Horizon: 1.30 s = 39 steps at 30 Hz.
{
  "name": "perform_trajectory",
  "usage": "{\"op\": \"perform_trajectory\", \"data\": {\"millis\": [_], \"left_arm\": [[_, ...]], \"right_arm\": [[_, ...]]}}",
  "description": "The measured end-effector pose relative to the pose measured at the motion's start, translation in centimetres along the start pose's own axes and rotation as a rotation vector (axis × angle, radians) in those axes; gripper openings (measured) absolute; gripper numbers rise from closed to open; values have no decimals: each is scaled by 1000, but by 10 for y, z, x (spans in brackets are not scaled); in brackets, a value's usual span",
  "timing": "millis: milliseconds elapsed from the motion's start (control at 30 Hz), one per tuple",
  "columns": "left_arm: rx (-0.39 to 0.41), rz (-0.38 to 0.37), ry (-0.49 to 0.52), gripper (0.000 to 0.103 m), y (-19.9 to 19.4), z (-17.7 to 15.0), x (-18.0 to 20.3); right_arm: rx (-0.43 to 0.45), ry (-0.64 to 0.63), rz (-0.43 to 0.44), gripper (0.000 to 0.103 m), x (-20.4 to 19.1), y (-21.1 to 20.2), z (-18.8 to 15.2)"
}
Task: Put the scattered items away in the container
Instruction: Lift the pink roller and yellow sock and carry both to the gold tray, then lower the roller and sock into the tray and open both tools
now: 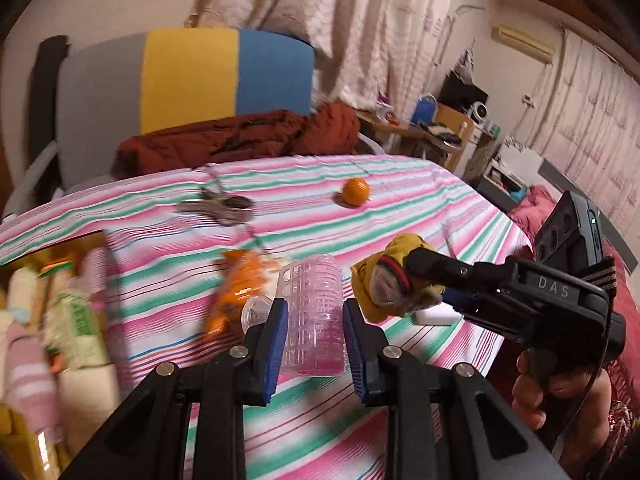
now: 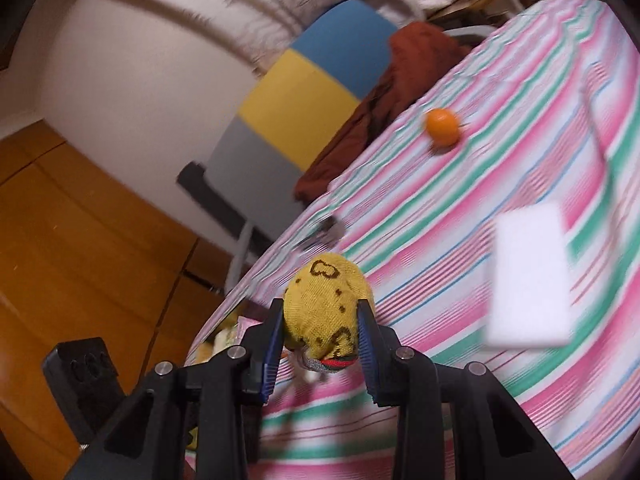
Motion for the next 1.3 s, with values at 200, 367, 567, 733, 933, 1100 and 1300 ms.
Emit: {"op": "perform_trajectory", "data": {"millis": [200,367,567,733,933,1100,1300], "left_arm": [[31,71,-95,28,-48,-17,-63],[61,170,-177,28,-88,-35,-125],[60,295,-251,28,-119,-61,-192],[4,350,-294,28,-118,-85,-230],[-97,383,-366,42,-105,-104,-252],[-72,384,-407,42,-108,-106,-257],[-54,377,-470,42,-111,-105,-260]], "right_arm": [[-105,-66,97,35,-58,30,-39],[-217,-135,175,35,-107,62,-75],[-343,-238,241,35,-157,102,-121],[-426,-328,225,41,-178,132,-157],[-402,-414,172,61,-184,134,-171],[-367,-430,158,61,-183,126,-164],[-351,-392,139,61,-171,116,-160]]}}
Point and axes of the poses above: each gripper's, at about its wrist camera, not at the fingertips, and y roughly the way its jaws point, x to its right, z to its top, the point moved 7 cm from there along y, roughly the way its jaws point, and after that the axes turned 4 degrees about z, right-handed, at the moved point
